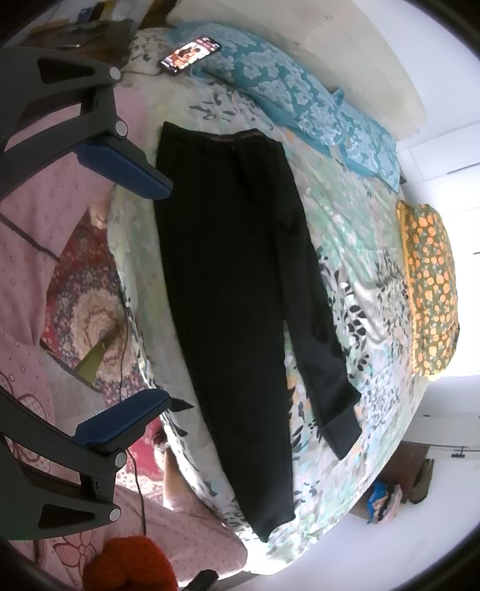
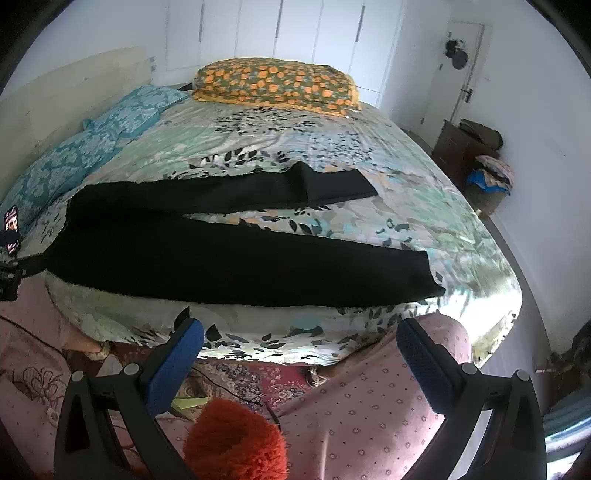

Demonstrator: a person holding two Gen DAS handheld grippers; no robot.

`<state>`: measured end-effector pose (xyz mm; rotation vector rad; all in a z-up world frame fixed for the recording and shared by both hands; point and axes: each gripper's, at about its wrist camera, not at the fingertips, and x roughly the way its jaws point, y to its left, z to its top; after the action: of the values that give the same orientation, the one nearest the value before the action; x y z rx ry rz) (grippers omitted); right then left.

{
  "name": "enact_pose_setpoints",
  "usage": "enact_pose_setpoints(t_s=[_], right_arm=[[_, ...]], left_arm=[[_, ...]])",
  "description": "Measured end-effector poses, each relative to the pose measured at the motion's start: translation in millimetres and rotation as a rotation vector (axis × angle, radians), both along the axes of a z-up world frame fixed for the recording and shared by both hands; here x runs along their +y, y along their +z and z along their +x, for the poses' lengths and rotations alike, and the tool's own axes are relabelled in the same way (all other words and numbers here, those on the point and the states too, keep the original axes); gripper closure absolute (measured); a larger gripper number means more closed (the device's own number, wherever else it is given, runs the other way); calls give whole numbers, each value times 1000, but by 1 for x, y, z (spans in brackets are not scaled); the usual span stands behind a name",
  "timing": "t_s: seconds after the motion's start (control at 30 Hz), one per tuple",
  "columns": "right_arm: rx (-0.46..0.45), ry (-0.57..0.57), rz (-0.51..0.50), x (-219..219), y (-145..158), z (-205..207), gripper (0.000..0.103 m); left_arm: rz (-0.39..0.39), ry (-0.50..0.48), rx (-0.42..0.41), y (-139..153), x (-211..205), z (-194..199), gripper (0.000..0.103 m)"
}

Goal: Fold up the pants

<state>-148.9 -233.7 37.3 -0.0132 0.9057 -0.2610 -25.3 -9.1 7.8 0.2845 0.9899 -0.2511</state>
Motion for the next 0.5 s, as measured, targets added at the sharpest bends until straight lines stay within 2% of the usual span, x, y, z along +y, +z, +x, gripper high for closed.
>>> enact_pose_setpoints(t_s=[0.5], right_arm=[[39,118,-4,21,-9,26,0]], left_arm=[[-16,138,40,-6,33,2,1]])
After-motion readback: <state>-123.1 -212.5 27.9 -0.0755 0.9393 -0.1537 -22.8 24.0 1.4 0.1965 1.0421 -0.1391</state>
